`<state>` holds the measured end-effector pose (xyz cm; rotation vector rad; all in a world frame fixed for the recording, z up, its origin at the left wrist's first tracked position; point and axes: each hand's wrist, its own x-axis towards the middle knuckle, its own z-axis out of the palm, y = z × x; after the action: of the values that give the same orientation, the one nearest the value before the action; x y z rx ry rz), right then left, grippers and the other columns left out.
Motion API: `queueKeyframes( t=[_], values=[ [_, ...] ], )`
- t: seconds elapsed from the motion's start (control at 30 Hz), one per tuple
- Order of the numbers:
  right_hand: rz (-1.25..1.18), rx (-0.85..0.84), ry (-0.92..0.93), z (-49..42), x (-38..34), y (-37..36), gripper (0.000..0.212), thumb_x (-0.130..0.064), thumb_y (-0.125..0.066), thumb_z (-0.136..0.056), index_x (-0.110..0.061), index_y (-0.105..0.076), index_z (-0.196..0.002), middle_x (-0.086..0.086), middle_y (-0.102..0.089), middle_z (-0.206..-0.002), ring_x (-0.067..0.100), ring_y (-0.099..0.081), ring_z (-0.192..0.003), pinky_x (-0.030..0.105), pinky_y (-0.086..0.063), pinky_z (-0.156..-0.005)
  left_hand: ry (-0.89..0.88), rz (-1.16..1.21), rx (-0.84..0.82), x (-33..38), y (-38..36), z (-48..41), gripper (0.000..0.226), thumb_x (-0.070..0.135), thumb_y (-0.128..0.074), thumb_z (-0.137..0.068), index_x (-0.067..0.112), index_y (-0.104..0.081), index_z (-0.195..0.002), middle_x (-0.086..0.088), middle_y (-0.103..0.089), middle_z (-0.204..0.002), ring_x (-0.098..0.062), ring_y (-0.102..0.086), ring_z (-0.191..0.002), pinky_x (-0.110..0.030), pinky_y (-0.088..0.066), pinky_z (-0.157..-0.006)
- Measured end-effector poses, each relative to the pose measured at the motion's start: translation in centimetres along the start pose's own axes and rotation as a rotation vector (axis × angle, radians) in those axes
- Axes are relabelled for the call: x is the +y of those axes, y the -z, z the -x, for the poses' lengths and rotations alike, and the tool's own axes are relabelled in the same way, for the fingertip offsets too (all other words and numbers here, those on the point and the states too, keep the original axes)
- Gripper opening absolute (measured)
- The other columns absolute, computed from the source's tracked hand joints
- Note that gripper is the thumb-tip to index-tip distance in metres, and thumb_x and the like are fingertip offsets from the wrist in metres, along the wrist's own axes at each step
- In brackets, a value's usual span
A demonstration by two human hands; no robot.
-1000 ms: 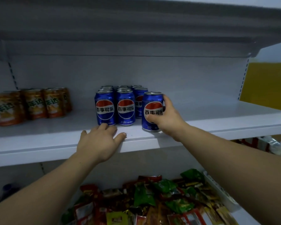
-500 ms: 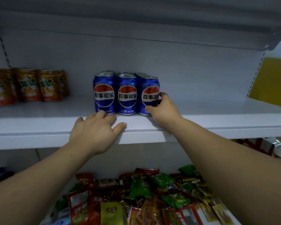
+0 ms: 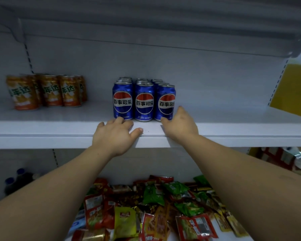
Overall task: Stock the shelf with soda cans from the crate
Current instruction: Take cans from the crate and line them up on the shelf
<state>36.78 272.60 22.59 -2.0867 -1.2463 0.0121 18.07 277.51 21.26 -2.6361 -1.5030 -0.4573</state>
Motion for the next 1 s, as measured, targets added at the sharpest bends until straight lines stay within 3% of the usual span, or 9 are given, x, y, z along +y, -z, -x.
queueKeyframes(
  t=[0.13, 0.27, 0.47, 0.6, 0.7, 0.8, 0.93, 1.0],
  values=[
    [0.182, -0.103, 0.058, 4.3, 2.8, 2.9, 0.068, -0.054, -0.042, -0.095, -0.01, -0.034, -0.146, 0.011, -0.039, -0.147, 0.028, -0.036, -0.134, 0.039, -0.033, -0.107, -0.042, 0.072, -0.111, 0.7, 1.1, 1.3, 0.07, 0.069, -0.028, -0.088, 0.026, -0.034, -0.144, -0.001, -0.032, -0.152, -0.022, -0.029, -0.139, -0.052, -0.016, -0.113],
    [0.285, -0.151, -0.036, 8.9, 8.2, 8.4, 0.07, -0.057, -0.04, -0.095, -0.01, -0.034, -0.146, 0.012, -0.038, -0.149, 0.03, -0.035, -0.135, 0.042, -0.034, -0.109, -0.149, 0.17, -0.118, 5.4, 1.7, 5.1, 0.073, 0.068, -0.04, -0.086, 0.027, -0.031, -0.145, 0.001, -0.029, -0.154, -0.02, -0.025, -0.141, -0.057, -0.011, -0.114],
    [0.392, -0.145, -0.34, 18.3, 18.1, 17.2, 0.073, -0.064, -0.041, -0.091, -0.013, -0.036, -0.143, 0.015, -0.043, -0.142, 0.035, -0.045, -0.124, 0.044, -0.043, -0.099, -0.397, 0.337, -0.286, 16.9, -0.2, 12.1, 0.07, 0.059, -0.05, -0.087, 0.025, -0.033, -0.145, -0.002, -0.028, -0.154, -0.022, -0.026, -0.141, -0.048, -0.023, -0.114],
    [0.392, -0.121, -0.548, 25.4, 24.2, 20.7, 0.066, -0.058, -0.046, -0.092, -0.014, -0.038, -0.141, 0.012, -0.045, -0.141, 0.031, -0.046, -0.124, 0.038, -0.044, -0.097, -0.547, 0.445, -0.445, 25.3, -4.2, 17.2, 0.068, 0.056, -0.057, -0.083, 0.022, -0.042, -0.14, -0.004, -0.042, -0.144, -0.022, -0.043, -0.128, -0.038, -0.037, -0.106],
    [0.329, -0.134, -0.669, 29.7, 28.9, 21.7, 0.062, -0.054, -0.049, -0.092, -0.015, -0.04, -0.14, 0.011, -0.048, -0.139, 0.029, -0.05, -0.121, 0.036, -0.045, -0.096, -0.612, 0.44, -0.581, 30.8, -7.3, 20.8, 0.074, 0.055, -0.06, -0.081, 0.018, -0.041, -0.142, -0.005, -0.041, -0.145, -0.022, -0.043, -0.128, -0.034, -0.038, -0.105],
    [0.312, -0.175, -0.78, 32.5, 33.3, 22.1, 0.066, -0.057, -0.048, -0.091, -0.014, -0.04, -0.141, 0.01, -0.051, -0.136, 0.029, -0.051, -0.119, 0.038, -0.046, -0.098, -0.689, 0.452, -0.683, 34.9, -10.0, 23.7, 0.063, 0.052, -0.061, -0.081, 0.021, -0.048, -0.135, -0.002, -0.046, -0.139, -0.02, -0.045, -0.125, -0.035, -0.039, -0.103],
    [0.319, -0.251, -0.877, 33.9, 39.0, 21.9, 0.078, -0.059, -0.043, -0.093, -0.013, -0.021, -0.152, 0.011, -0.032, -0.154, 0.031, -0.04, -0.133, 0.036, -0.04, -0.106, -0.78, 0.401, -0.78, 39.3, -13.9, 25.3, 0.064, 0.056, -0.059, -0.079, 0.025, -0.048, -0.134, 0.0, -0.047, -0.137, -0.02, -0.046, -0.122, -0.038, -0.042, -0.1],
    [0.285, -0.282, -0.907, 34.1, 41.9, 21.2, 0.078, -0.058, -0.042, -0.095, -0.013, -0.017, -0.153, 0.011, -0.029, -0.155, 0.031, -0.042, -0.132, 0.036, -0.043, -0.103, -0.81, 0.368, -0.819, 41.3, -16.1, 25.1, 0.065, 0.056, -0.059, -0.079, 0.026, -0.046, -0.136, 0.0, -0.045, -0.137, -0.019, -0.046, -0.122, -0.038, -0.041, -0.101]
  ],
)
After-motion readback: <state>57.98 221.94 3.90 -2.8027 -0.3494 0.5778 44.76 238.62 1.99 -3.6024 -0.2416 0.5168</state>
